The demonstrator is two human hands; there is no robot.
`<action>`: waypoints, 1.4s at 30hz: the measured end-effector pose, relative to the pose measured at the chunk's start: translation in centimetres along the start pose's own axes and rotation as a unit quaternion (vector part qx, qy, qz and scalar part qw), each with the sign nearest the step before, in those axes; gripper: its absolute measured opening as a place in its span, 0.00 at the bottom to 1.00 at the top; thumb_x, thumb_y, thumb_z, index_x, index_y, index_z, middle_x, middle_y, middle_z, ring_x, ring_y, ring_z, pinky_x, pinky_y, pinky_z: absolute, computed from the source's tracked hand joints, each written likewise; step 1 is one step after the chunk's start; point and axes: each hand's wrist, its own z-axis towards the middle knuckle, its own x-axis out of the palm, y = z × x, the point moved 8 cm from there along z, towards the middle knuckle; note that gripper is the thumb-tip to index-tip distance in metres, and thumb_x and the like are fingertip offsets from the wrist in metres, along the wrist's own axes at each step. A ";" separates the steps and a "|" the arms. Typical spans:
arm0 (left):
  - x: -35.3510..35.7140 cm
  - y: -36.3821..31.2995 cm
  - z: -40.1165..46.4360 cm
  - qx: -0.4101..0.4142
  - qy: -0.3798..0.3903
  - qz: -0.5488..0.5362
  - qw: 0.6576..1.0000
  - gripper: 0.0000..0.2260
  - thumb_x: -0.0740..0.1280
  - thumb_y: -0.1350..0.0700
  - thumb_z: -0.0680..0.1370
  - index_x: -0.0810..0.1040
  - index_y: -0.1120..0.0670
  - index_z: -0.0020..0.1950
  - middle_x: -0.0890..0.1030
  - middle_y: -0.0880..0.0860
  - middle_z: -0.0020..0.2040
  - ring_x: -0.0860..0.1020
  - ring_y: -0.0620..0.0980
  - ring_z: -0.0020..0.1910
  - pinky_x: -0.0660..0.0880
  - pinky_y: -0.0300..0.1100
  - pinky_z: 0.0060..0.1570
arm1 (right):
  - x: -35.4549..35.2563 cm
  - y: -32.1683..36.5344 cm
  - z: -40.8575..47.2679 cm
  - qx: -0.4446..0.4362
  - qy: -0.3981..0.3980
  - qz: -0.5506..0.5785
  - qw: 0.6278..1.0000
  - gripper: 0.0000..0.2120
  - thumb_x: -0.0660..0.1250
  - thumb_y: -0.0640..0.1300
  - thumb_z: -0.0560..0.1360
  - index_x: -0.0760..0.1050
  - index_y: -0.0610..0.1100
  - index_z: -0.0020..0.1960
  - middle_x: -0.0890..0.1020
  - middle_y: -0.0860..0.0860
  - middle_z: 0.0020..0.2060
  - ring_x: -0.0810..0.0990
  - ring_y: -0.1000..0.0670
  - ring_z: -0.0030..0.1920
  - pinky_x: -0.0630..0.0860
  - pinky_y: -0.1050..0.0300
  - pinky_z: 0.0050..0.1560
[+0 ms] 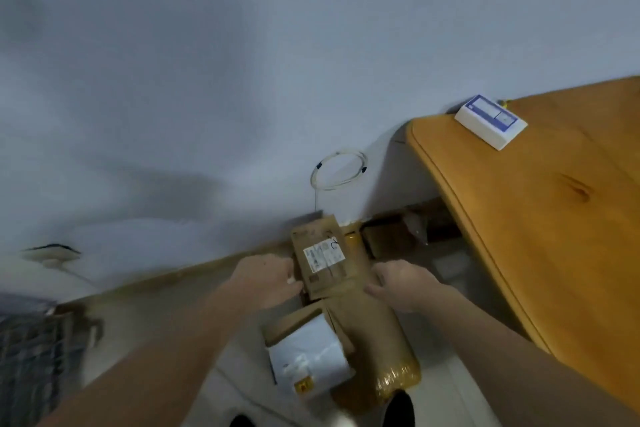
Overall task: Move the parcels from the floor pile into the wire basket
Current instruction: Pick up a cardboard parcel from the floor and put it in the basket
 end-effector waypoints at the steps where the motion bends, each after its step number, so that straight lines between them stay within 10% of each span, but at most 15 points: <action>1: 1.7 0.0 2.7 -0.002 0.001 -0.011 1.000 0.22 0.56 0.34 0.80 0.78 0.47 0.61 0.83 0.49 0.60 0.81 0.53 0.59 0.76 0.47 0.55 | 1.3 -0.9 3.1 -0.011 0.000 -0.009 1.000 0.16 0.62 0.61 0.81 0.75 0.51 0.60 0.79 0.51 0.54 0.77 0.49 0.52 0.71 0.52 0.49; 6: 10.6 1.0 14.8 -0.055 -0.068 -0.287 0.954 0.14 0.65 0.43 0.84 0.78 0.48 0.66 0.78 0.42 0.57 0.77 0.45 0.53 0.72 0.41 0.51 | 8.4 -4.8 17.5 0.023 -0.039 0.071 0.996 0.23 0.65 0.64 0.79 0.76 0.50 0.66 0.81 0.48 0.60 0.80 0.45 0.57 0.79 0.47 0.57; 11: 21.5 4.2 26.0 -0.159 -0.083 -0.377 0.909 0.50 0.52 0.17 0.70 0.69 0.50 0.80 0.67 0.57 0.80 0.67 0.61 0.78 0.63 0.61 0.76 | 14.0 -5.4 27.3 0.038 -0.075 0.189 0.978 0.34 0.60 0.71 0.77 0.77 0.47 0.69 0.82 0.44 0.64 0.79 0.40 0.64 0.76 0.46 0.65; 14: 21.0 2.8 24.3 -0.178 -0.084 -0.380 0.904 0.40 0.48 0.28 0.81 0.63 0.55 0.83 0.60 0.62 0.80 0.57 0.63 0.80 0.55 0.60 0.77 | 14.2 -5.3 28.3 0.057 -0.102 0.254 0.960 0.38 0.58 0.74 0.76 0.80 0.44 0.67 0.83 0.44 0.62 0.81 0.41 0.62 0.77 0.45 0.65; 18: 15.7 2.5 18.5 -0.184 -0.134 -0.462 0.857 0.39 0.54 0.28 0.80 0.68 0.57 0.77 0.69 0.58 0.72 0.69 0.59 0.71 0.67 0.56 0.71 | 10.4 -3.2 22.6 0.059 -0.111 0.357 0.925 0.41 0.64 0.74 0.73 0.75 0.43 0.71 0.81 0.47 0.65 0.81 0.43 0.63 0.77 0.45 0.66; 22: 7.8 2.7 8.3 -0.190 -0.124 -0.671 0.706 0.28 0.67 0.38 0.80 0.65 0.54 0.71 0.81 0.51 0.57 0.82 0.50 0.51 0.79 0.49 0.48 | 4.1 1.0 13.0 0.059 -0.009 0.501 0.864 0.40 0.75 0.67 0.70 0.67 0.46 0.71 0.82 0.48 0.61 0.83 0.43 0.60 0.79 0.43 0.64; 27: -5.1 2.7 -7.6 -0.128 -0.108 -0.715 0.679 0.20 0.67 0.48 0.83 0.67 0.44 0.74 0.84 0.49 0.55 0.84 0.48 0.46 0.79 0.39 0.32 | -5.7 7.1 0.4 0.044 0.049 0.498 0.865 0.46 0.78 0.75 0.57 0.72 0.51 0.66 0.87 0.45 0.55 0.87 0.40 0.54 0.81 0.34 0.59; 30: -10.6 3.9 -17.0 -0.126 -0.110 -0.725 0.668 0.18 0.68 0.42 0.80 0.71 0.34 0.70 0.87 0.49 0.56 0.86 0.51 0.50 0.81 0.43 0.40 | -11.3 14.2 -9.6 -0.007 0.091 0.519 0.850 0.23 0.70 0.64 0.76 0.79 0.49 0.62 0.87 0.41 0.56 0.85 0.40 0.55 0.77 0.39 0.65; 42: -9.9 12.5 -46.8 -0.170 -0.347 -0.750 0.537 0.19 0.67 0.36 0.79 0.72 0.35 0.68 0.85 0.51 0.56 0.85 0.56 0.53 0.83 0.52 0.48 | -15.7 37.2 -27.8 -0.248 0.126 0.344 0.897 0.22 0.72 0.61 0.76 0.81 0.47 0.61 0.89 0.44 0.50 0.87 0.41 0.53 0.84 0.44 0.55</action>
